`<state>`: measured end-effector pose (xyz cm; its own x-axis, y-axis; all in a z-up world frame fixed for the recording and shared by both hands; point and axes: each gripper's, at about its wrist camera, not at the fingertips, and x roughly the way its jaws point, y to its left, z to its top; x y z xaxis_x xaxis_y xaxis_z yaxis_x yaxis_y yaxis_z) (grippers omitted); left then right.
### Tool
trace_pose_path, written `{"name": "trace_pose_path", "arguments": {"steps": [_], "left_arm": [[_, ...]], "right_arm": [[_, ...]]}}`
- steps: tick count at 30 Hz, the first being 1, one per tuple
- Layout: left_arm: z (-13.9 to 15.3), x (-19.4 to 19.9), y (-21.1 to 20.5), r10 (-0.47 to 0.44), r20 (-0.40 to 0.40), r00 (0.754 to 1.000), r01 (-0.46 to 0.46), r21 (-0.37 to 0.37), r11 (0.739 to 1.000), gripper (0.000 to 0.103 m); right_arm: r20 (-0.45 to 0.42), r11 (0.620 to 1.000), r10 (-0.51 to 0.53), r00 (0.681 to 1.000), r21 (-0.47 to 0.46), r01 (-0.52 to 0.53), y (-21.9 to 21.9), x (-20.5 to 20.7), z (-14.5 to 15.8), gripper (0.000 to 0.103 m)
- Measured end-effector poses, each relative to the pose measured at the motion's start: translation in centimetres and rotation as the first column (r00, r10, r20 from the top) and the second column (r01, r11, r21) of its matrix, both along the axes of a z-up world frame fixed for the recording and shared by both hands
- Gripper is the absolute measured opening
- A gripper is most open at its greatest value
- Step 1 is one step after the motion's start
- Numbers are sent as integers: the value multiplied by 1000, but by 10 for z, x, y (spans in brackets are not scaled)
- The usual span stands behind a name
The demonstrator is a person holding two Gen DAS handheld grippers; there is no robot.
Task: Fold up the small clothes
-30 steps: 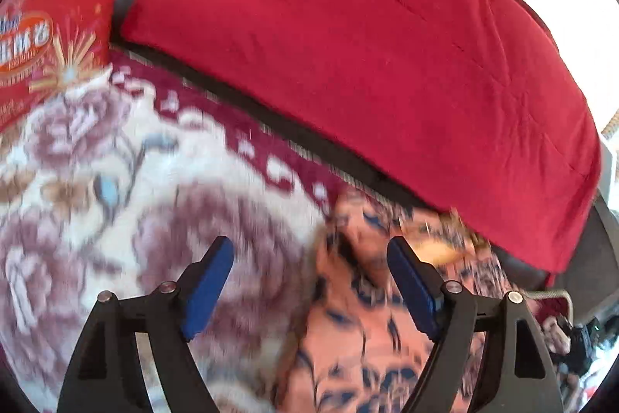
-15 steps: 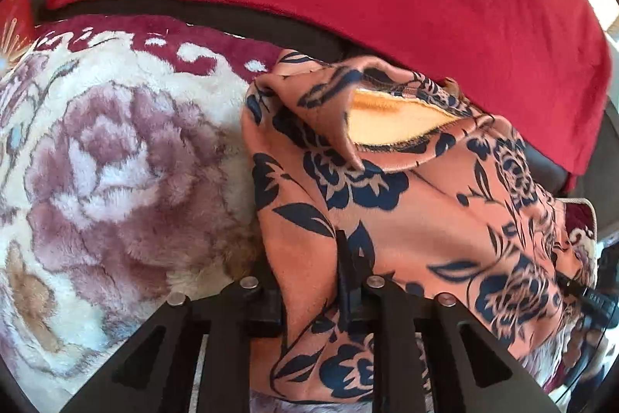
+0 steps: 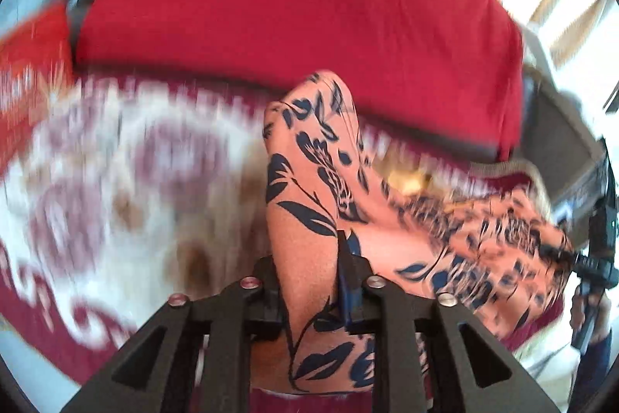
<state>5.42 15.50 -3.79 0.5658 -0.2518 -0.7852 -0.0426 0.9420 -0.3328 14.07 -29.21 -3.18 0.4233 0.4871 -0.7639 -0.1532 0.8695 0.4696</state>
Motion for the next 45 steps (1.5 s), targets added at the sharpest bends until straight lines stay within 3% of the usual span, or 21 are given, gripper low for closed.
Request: {"name": "trace_pose_path", "arguments": {"steps": [1, 3, 4, 6, 8, 10, 12, 16, 17, 19, 20, 28, 30, 32, 33, 34, 36, 40, 45], "left_arm": [[-30, -4, -1, -13, -63, 998, 15, 24, 1000, 37], [-86, -10, 2, -12, -206, 978, 31, 90, 995, 46], [-92, -18, 12, -4, -151, 989, 8, 32, 999, 48], [-82, -25, 26, 40, -126, 991, -46, -40, 998, 50], [-60, -22, 35, 82, -71, 994, -84, -13, 996, 53], [-42, -13, 37, 77, 14, 997, -77, 38, 996, 64], [-38, 1, 37, 67, 29, 997, -69, 54, 996, 65], [-52, 43, 39, 29, 12, 999, -29, -21, 999, 65], [-55, 48, 38, 28, 9, 1000, -28, -27, 999, 65], [-59, 57, 36, 49, -11, 999, -49, -32, 998, 65], [-64, 61, 35, 51, -12, 999, -52, -43, 998, 65], [-57, 80, 25, 28, 35, 999, -28, -17, 999, 64], [-57, 84, 23, 30, 47, 998, -29, -10, 1000, 51], [-60, 88, 20, 31, 24, 999, -31, -4, 1000, 30], [-61, 90, 19, 33, 17, 999, -33, 1, 999, 26], [-61, 90, 18, 35, 14, 999, -36, 19, 999, 19], [-62, 90, 17, 37, 8, 999, -37, 43, 998, 10], [-59, 87, 17, 29, 16, 999, -30, 63, 998, 5], [-40, 75, 20, 40, 88, 995, -47, 79, 996, 3]], "right_arm": [[-57, 1000, 7, 998, -4, -7, -6, -13, -36, 102], [-156, 996, -68, 985, -68, 58, -21, -30, -85, 100], [-101, 996, -92, 991, -2, 92, -31, -43, -91, 99], [-40, 982, -168, 985, 76, 171, -47, -56, -80, 99], [8, 967, -240, 971, 89, 238, -61, -59, -65, 100], [64, 965, -257, 964, 73, 253, -65, -51, -51, 100], [75, 964, -263, 962, 66, 259, -63, -36, -44, 100], [145, 975, -215, 966, -29, 221, -51, -3, -30, 99], [145, 974, -209, 967, -53, 218, -48, 5, -32, 97], [121, 973, -209, 970, -73, 218, -47, 19, -41, 76], [109, 973, -208, 972, -76, 217, -45, 20, -43, 74], [106, 968, -229, 968, -83, 238, -57, 25, -48, 74], [104, 967, -226, 969, -97, 236, -55, 29, -50, 74], [105, 968, -207, 973, -126, 219, -50, 33, -53, 74], [109, 965, -199, 974, -153, 214, -47, 35, -54, 73], [115, 964, -190, 975, -166, 208, -43, 36, -54, 69], [108, 964, -166, 980, -193, 184, -36, 37, -55, 29], [96, 959, -114, 989, -249, 135, -21, 38, -54, 12], [164, 957, -121, 979, -241, 159, -23, 27, -29, 6]]}}
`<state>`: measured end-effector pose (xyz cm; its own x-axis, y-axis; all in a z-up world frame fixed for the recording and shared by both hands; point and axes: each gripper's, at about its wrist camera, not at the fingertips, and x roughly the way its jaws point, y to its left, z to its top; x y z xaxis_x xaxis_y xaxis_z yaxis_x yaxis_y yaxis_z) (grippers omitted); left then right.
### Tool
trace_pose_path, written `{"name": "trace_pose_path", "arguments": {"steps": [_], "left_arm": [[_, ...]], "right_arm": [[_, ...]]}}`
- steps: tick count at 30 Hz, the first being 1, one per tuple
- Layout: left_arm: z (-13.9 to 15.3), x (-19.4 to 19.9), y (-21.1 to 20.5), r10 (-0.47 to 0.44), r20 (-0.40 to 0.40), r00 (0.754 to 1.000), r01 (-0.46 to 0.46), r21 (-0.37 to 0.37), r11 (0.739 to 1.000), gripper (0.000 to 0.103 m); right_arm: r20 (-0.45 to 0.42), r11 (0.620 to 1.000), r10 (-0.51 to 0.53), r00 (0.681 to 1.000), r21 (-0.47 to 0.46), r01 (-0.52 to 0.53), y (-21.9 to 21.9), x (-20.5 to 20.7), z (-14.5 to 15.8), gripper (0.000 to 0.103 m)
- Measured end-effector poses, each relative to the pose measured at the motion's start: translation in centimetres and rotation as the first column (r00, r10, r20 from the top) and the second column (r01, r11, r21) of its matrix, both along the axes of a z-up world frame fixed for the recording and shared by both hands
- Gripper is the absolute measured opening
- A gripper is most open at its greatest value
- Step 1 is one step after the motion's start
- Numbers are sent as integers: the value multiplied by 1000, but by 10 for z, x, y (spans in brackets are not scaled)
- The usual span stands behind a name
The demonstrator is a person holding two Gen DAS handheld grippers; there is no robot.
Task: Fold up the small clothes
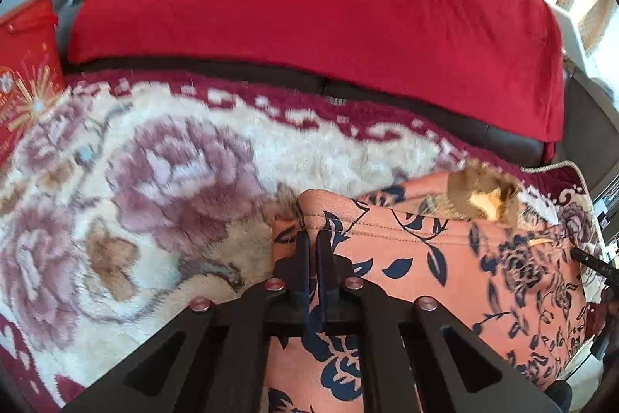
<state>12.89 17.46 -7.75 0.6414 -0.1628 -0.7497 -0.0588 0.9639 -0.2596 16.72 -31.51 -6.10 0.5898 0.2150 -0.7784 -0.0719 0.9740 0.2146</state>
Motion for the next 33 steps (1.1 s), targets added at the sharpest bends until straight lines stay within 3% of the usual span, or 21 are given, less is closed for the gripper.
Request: {"name": "trace_pose_path", "arguments": {"steps": [7, 9, 10, 14, 15, 16, 21, 24, 26, 28, 31, 33], "left_arm": [[65, -19, 1, 3, 207, 978, -10, 31, 999, 3], [62, -7, 1, 22, 198, 980, -28, 32, 999, 3], [52, 3, 2, 31, 164, 986, -35, 23, 999, 3], [-17, 39, 2, 59, -69, 996, -54, 60, 997, 5], [-34, 44, 3, 71, -130, 989, -60, 82, 995, 7], [-43, 43, 5, 93, -148, 985, -79, 99, 992, 11], [-6, 9, 6, 109, -47, 993, -102, 136, 985, 12], [24, -21, 2, 98, 26, 995, -101, 131, 986, 29], [40, -49, -10, 81, 80, 993, -91, 125, 988, 45], [45, -71, -22, 46, 111, 993, -59, 119, 991, 57], [35, -99, -55, -26, 120, 992, 6, 162, 987, 67], [15, -101, -66, -40, 65, 997, 24, 222, 975, 67]], "right_arm": [[184, 996, -11, 983, -90, 28, 3, -3, 70, 6], [179, 995, -48, 983, -78, 63, -4, 12, 67, 6], [125, 996, -51, 991, -60, 59, -9, 26, 54, 6], [-76, 997, -75, 994, 14, 77, -21, 58, -20, 10], [-99, 995, -86, 991, 37, 90, -25, 58, -31, 10], [-87, 991, -116, 989, 60, 121, -30, 52, -34, 17], [35, 978, -192, 981, 91, 188, -44, 11, 6, 24], [69, 977, -144, 987, 170, 130, -36, -22, 37, 25], [70, 966, -67, 995, 254, 47, -18, -46, 46, 35], [69, 938, 13, 998, 344, -36, 4, -73, 43, 88], [33, 909, 71, 997, 409, -78, 26, -97, 16, 91], [-50, 908, -3, 999, 419, 23, 19, -103, -13, 89]]}}
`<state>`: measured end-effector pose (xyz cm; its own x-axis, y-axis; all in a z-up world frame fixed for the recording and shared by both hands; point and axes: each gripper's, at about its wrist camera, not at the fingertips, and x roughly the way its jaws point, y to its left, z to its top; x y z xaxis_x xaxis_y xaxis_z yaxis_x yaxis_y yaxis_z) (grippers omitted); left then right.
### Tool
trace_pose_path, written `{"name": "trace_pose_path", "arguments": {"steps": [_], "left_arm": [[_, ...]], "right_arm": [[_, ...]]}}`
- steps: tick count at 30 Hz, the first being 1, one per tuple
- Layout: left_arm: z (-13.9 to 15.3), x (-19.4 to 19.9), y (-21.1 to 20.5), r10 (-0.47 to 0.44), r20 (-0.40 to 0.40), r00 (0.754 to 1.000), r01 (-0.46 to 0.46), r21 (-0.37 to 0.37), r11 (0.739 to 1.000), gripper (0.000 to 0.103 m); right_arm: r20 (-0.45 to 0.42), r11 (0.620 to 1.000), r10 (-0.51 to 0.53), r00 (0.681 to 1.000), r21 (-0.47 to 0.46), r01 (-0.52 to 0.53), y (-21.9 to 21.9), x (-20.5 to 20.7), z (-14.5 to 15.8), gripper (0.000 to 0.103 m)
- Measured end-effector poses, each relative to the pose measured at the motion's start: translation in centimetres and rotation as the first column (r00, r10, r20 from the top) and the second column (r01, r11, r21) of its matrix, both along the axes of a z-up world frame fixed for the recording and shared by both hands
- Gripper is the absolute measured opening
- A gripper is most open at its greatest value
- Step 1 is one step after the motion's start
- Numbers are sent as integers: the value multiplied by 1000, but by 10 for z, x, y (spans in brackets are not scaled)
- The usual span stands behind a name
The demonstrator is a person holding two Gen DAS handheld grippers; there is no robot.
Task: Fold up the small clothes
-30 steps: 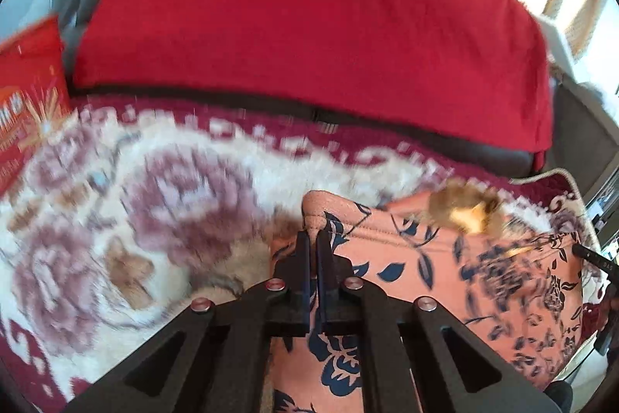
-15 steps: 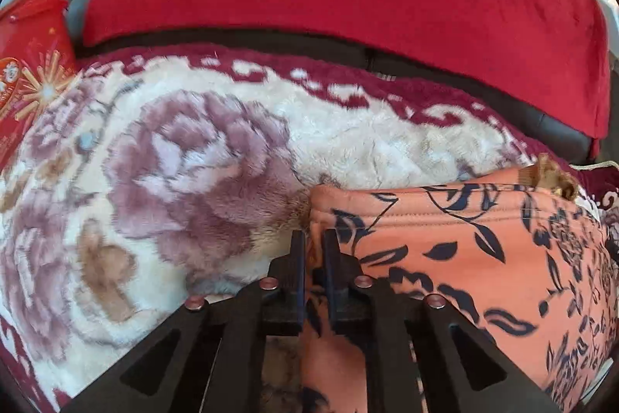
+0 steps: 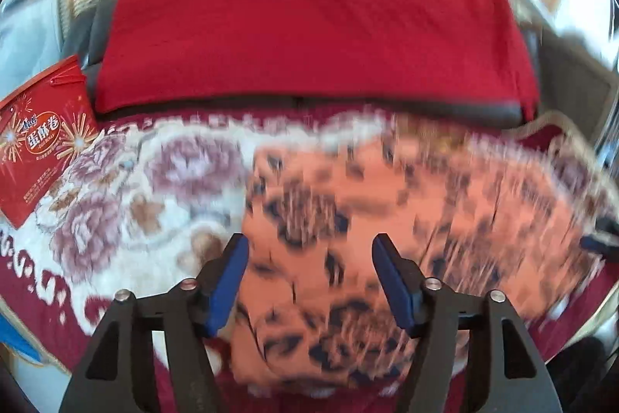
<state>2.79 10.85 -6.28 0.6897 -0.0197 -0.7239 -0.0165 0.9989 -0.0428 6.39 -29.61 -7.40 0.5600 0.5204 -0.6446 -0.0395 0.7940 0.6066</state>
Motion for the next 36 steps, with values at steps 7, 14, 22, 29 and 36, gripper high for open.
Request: {"name": "trace_pose_path", "arguments": {"steps": [7, 14, 22, 29, 36], "left_arm": [[-37, -3, 32, 156, -177, 972, -152, 32, 988, 67], [-7, -16, 22, 143, -98, 985, -144, 0, 990, 67], [1, -12, -45, 5, -63, 998, -5, 0, 1000, 68], [-22, 2, -59, 10, -116, 993, -5, 38, 999, 69], [-27, 8, -54, 61, -123, 991, -59, 22, 998, 77]], "right_arm": [[-5, 945, -318, 948, 76, 318, -68, -48, 6, 79], [20, 962, -182, 983, 209, 174, -40, -55, 21, 79], [-88, 954, -113, 990, 267, 133, -31, 34, -21, 80], [-47, 933, -141, 989, 328, 149, -52, 49, -2, 81], [-171, 931, -219, 961, 257, 258, -61, 108, -38, 83]]}}
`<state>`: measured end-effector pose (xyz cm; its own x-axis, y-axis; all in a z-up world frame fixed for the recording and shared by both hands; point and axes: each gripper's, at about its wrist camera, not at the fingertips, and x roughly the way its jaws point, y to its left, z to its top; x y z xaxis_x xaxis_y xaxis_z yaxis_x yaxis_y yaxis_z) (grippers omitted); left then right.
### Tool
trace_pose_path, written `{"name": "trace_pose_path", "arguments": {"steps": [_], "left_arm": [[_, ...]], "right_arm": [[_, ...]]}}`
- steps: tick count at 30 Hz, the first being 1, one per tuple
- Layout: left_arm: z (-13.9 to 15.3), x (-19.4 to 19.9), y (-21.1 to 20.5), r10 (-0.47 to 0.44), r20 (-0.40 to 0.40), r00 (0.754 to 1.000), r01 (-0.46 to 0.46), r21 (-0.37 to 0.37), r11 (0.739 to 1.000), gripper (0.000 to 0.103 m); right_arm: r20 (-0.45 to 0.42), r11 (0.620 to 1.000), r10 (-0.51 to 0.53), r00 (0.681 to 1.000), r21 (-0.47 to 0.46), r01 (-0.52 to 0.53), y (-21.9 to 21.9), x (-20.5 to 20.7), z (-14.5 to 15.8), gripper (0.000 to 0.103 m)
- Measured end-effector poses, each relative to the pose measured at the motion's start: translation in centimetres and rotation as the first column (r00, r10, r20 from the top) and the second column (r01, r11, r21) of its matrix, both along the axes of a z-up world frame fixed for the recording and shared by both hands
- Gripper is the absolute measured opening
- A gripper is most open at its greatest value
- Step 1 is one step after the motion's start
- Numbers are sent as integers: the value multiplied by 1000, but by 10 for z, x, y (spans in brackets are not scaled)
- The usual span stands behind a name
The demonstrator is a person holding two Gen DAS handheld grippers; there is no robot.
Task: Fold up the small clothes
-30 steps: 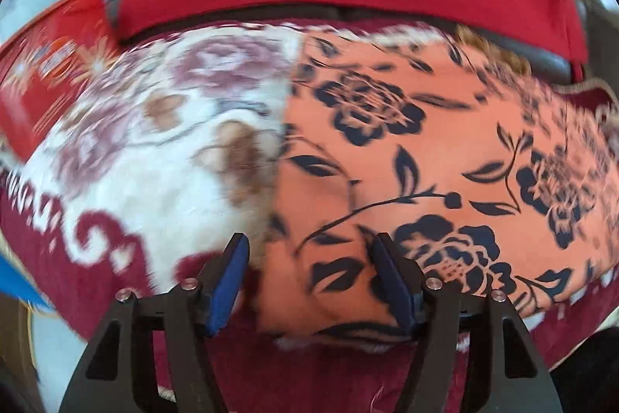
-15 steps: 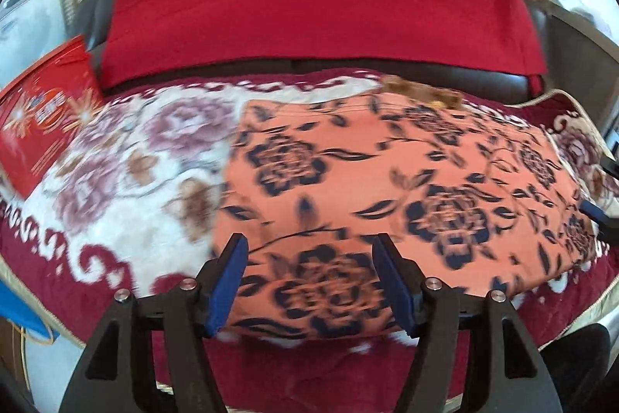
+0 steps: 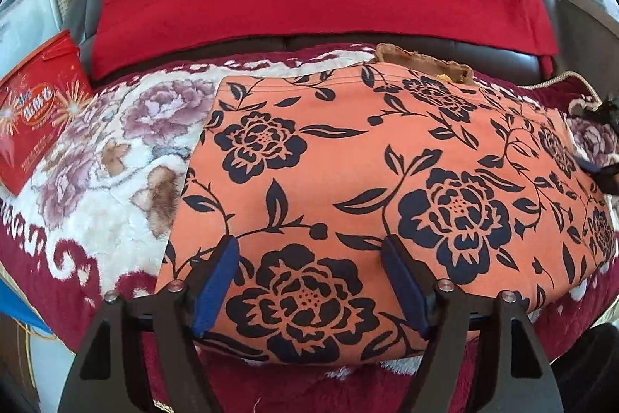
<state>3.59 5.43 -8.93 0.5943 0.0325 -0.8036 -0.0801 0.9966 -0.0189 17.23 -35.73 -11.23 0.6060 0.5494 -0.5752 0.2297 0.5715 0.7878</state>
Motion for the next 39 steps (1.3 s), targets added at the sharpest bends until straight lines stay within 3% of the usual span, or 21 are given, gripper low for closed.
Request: {"name": "trace_pose_path", "arguments": {"steps": [2, 5, 8, 9, 10, 11, 14, 18, 21, 25, 33, 38, 39], "left_arm": [[0, 0, 5, 13, -6, 1000, -13, -21, 1000, 78], [-3, -2, 8, 20, -5, 1000, -20, -41, 999, 79], [-3, -3, 9, 24, -9, 1000, -25, -47, 999, 79], [-1, -4, 9, 25, -17, 1000, -26, -48, 998, 79], [0, -6, 9, 26, -23, 999, -27, -46, 999, 79], [2, -9, 10, 27, -25, 999, -28, -42, 999, 79], [8, -22, 14, 41, 1, 999, -40, -44, 998, 79], [10, -36, 18, 58, -13, 998, -59, -70, 996, 79], [14, -46, 15, 53, -9, 999, -53, -62, 997, 79], [25, -59, 5, 30, 18, 999, -29, -64, 998, 79], [40, -51, -29, -28, 79, 997, 30, -29, 999, 79], [39, -25, -47, -11, 115, 993, 11, 6, 1000, 79], [39, -21, -50, -6, 121, 993, 6, 5, 1000, 79]], "right_arm": [[29, 1000, -12, 1000, 2, 12, 4, -9, 12, 83], [95, 995, 98, 991, -41, -95, 30, -22, 33, 83], [26, 970, 164, 986, -187, -157, 42, -13, 22, 83], [-14, 978, 125, 992, -167, -126, 34, -12, 12, 81], [-6, 993, 66, 998, -94, -67, 25, -20, 12, 82], [7, 995, 47, 999, -91, -46, 25, -26, 19, 83], [76, 985, 93, 993, -155, -80, 42, -57, 45, 83], [96, 975, 168, 981, -163, -151, 69, -116, 46, 83], [78, 981, 163, 984, -115, -154, 73, -165, 23, 83], [18, 995, 97, 995, -27, -96, 55, -195, -8, 83], [31, 979, -74, 997, 191, 67, 15, -183, -27, 84], [37, 988, -81, 996, 135, 76, 15, -177, -19, 78], [27, 989, -85, 996, 120, 81, 15, -176, -18, 67]]}}
